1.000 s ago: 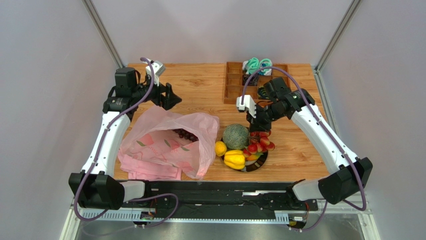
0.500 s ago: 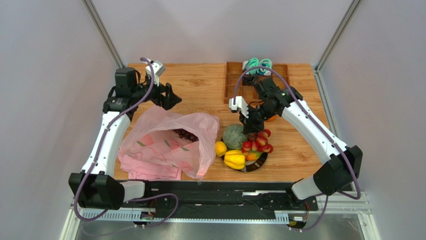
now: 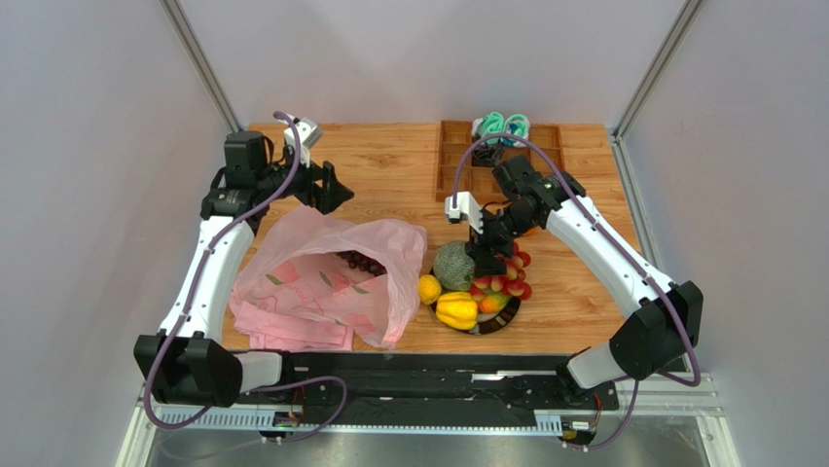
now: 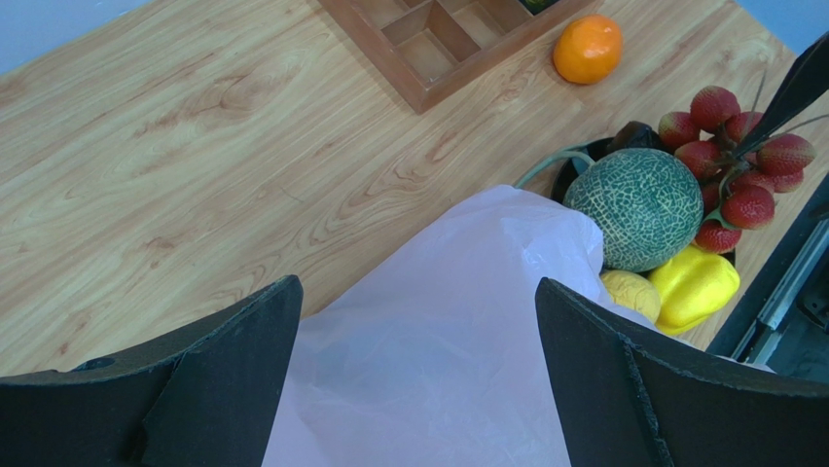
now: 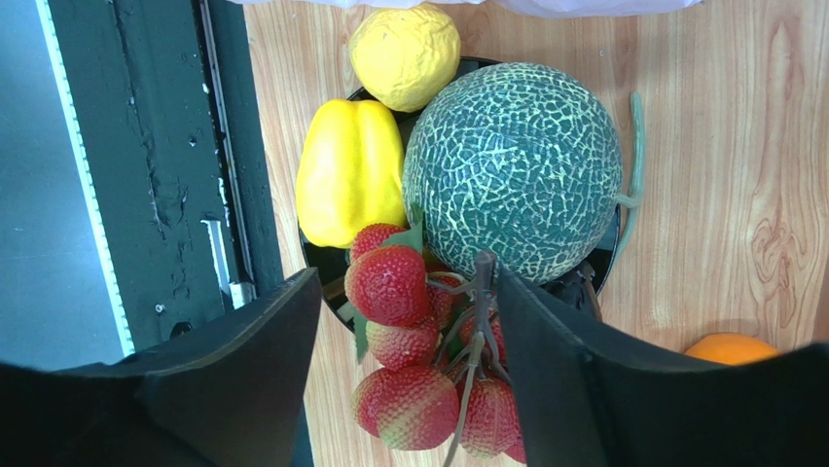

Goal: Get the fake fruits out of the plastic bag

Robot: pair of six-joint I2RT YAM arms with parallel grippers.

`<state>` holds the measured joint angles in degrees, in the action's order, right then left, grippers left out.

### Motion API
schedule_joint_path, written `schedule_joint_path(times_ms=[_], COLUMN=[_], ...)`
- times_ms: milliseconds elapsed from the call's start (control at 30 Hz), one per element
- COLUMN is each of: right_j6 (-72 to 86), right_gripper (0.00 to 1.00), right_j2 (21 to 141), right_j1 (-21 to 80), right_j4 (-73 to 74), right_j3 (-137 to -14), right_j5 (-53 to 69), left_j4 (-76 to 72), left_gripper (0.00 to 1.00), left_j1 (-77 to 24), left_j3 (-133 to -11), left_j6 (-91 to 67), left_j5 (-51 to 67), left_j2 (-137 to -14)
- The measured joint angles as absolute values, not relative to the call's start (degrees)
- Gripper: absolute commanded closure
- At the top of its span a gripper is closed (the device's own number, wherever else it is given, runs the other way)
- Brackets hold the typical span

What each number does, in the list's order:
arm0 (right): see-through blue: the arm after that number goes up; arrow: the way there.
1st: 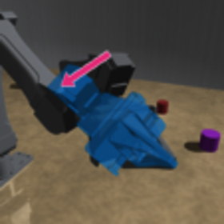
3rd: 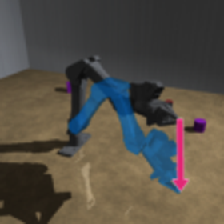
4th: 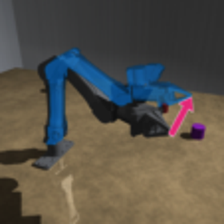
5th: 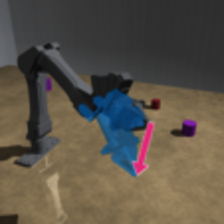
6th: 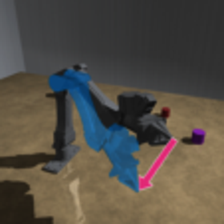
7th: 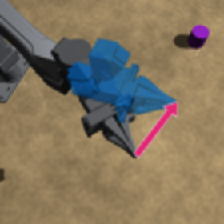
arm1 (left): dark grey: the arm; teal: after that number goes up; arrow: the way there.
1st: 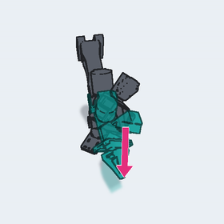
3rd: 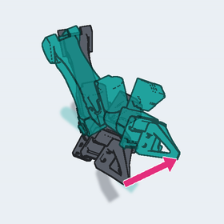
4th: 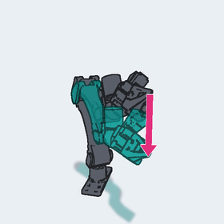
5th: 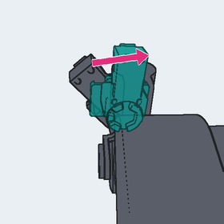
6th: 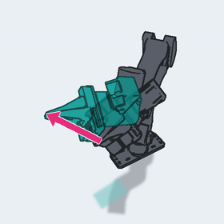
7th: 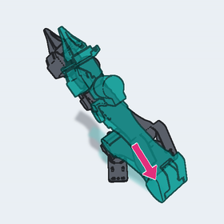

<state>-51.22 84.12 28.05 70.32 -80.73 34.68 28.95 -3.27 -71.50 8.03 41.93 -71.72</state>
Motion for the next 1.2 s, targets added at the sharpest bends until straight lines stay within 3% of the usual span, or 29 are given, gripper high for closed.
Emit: schedule_joint_path(times_ms=[67,167,700,1033,1200], right_j6=[-51.1,-50.6,-46.2,-55.1,-57.0], right_gripper=[0.21,0.00,0.00,0.00,0.00], right_j2=[84.1,84.1,83.4,82.5,83.0], right_j1=[28.1,28.1,26.3,8.7,6.4], right_j4=[70.3,69.9,67.4,74.2,75.9], right_j3=[-80.7,-80.7,-84.1,-70.1,-60.0], right_j5=[34.6,34.6,31.7,17.0,10.5], left_j4=[28.9,28.9,29.0,28.9,28.9], left_gripper=[0.01,0.01,0.01,0.01,0.01], left_j1=[-3.3,-3.3,-3.3,-3.3,-3.3], left_j3=[-71.5,-71.5,-71.5,-71.5,-71.5], left_j6=[8.0,8.0,8.1,8.0,8.0], left_j5=[42.0,42.0,41.9,42.0,42.0], left_j2=[-71.9,-72.1,-72.8,-72.8,-72.8])
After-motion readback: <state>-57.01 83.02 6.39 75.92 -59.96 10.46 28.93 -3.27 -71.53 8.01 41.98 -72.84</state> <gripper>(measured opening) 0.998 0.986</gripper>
